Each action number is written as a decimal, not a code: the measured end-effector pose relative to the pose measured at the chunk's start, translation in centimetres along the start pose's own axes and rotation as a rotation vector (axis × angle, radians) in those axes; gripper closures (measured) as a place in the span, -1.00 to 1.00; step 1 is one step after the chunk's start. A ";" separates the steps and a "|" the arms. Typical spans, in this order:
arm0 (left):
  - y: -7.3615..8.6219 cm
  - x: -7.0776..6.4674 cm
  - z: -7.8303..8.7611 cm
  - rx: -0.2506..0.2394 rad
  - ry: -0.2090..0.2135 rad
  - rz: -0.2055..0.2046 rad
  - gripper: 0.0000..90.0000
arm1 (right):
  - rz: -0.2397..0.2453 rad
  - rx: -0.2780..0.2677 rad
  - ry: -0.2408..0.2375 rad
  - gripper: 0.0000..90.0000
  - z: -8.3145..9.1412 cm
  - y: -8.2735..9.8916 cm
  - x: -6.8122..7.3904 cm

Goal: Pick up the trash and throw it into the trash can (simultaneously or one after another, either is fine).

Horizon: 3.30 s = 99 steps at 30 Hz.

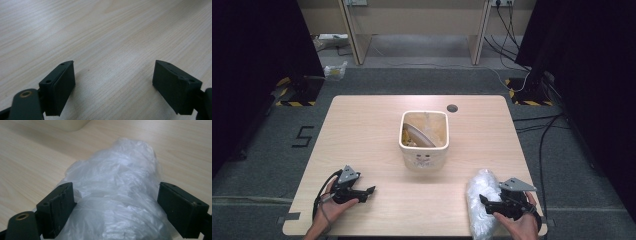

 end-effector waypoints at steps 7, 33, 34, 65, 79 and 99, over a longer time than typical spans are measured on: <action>0.0 0.0 0.0 0.000 0.000 0.000 -0.61 | -0.020 0.048 -0.031 -0.46 -1.3 0.9 0.0; 0.0 0.0 0.0 0.000 0.000 0.000 -0.62 | 0.087 -0.132 -0.088 0.67 1.3 -2.1 0.7; 0.0 0.0 0.0 0.000 0.000 0.000 -0.62 | 0.085 -0.145 -0.087 0.67 1.5 -2.3 0.7; 0.0 0.0 0.0 0.000 -0.001 0.000 -0.62 | 0.136 -0.322 -0.054 0.68 5.7 -10.4 -1.1; 0.0 0.0 0.0 -0.002 0.000 0.003 -0.62 | 0.240 -0.332 -0.095 0.68 5.4 -17.4 0.9; 0.0 0.0 0.0 -0.001 0.000 0.002 -0.62 | 0.317 -0.306 -0.180 0.68 0.8 -26.0 4.4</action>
Point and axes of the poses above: each handheld gripper's, and its own axes: z roughly backward along the jaws, y roughly out of its underside, x roughly to its left, the point moved 6 cm from there along -z, roughly forward along the jaws, and after that the axes turned 7 degrees about -y, right-handed, at the moved point
